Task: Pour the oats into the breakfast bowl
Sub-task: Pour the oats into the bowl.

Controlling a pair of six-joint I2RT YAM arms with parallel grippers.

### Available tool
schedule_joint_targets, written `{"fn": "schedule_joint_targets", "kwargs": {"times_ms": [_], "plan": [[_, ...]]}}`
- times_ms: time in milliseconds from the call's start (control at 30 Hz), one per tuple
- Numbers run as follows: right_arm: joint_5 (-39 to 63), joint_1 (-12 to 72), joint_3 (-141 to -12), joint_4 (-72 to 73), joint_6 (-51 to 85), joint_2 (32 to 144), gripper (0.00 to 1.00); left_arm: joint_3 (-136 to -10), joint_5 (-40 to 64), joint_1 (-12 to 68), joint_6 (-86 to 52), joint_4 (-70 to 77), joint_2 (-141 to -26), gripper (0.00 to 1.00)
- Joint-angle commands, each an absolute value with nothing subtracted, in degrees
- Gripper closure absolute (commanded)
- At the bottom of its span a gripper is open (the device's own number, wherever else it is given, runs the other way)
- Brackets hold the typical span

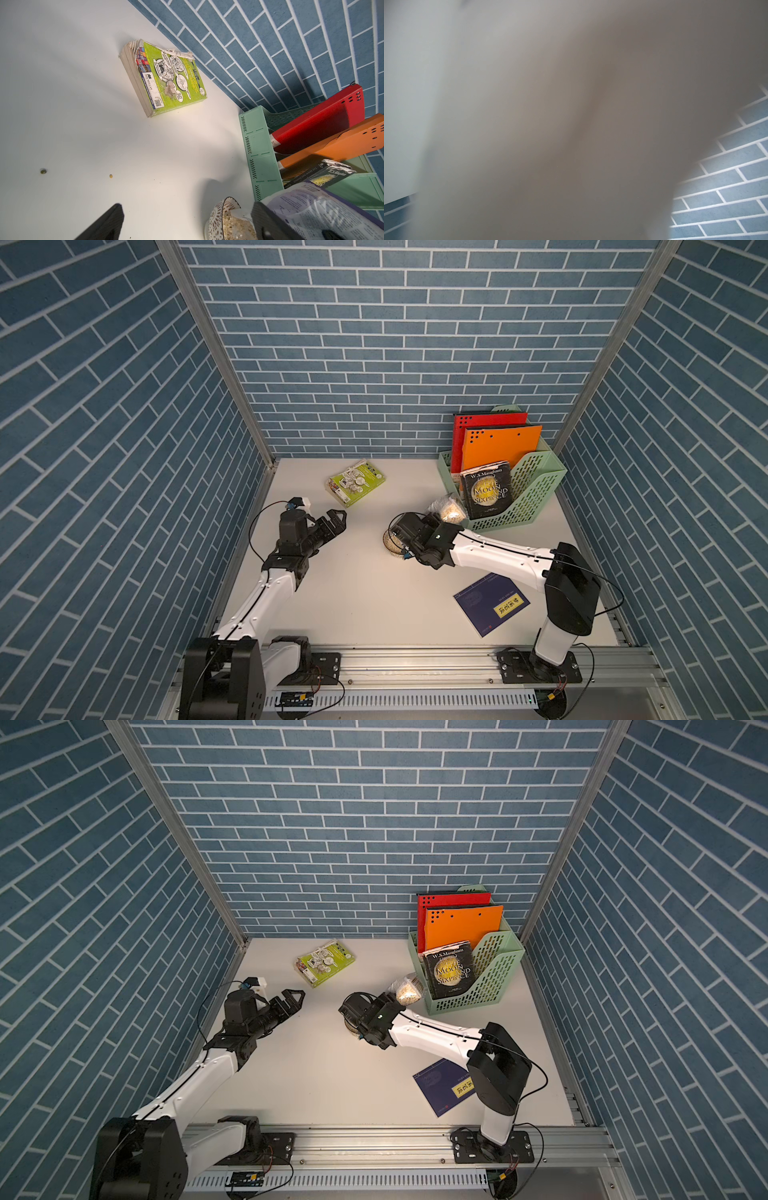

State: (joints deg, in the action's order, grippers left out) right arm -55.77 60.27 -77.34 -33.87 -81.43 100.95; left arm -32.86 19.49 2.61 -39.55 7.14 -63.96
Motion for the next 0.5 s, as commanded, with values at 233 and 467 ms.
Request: {"fn": "schedule_joint_targets", "kwargs": {"times_ms": [233, 467], "plan": [[-62.7, 60.5, -78.0, -30.6, -84.6, 96.2, 1.00, -33.4, 19.3, 2.2, -38.5, 6.5, -63.9, 0.01], [-63.2, 60.5, -78.7, -29.5, -85.5, 96.1, 1.00, -33.4, 19.3, 2.2, -38.6, 6.3, -63.8, 0.01]]}}
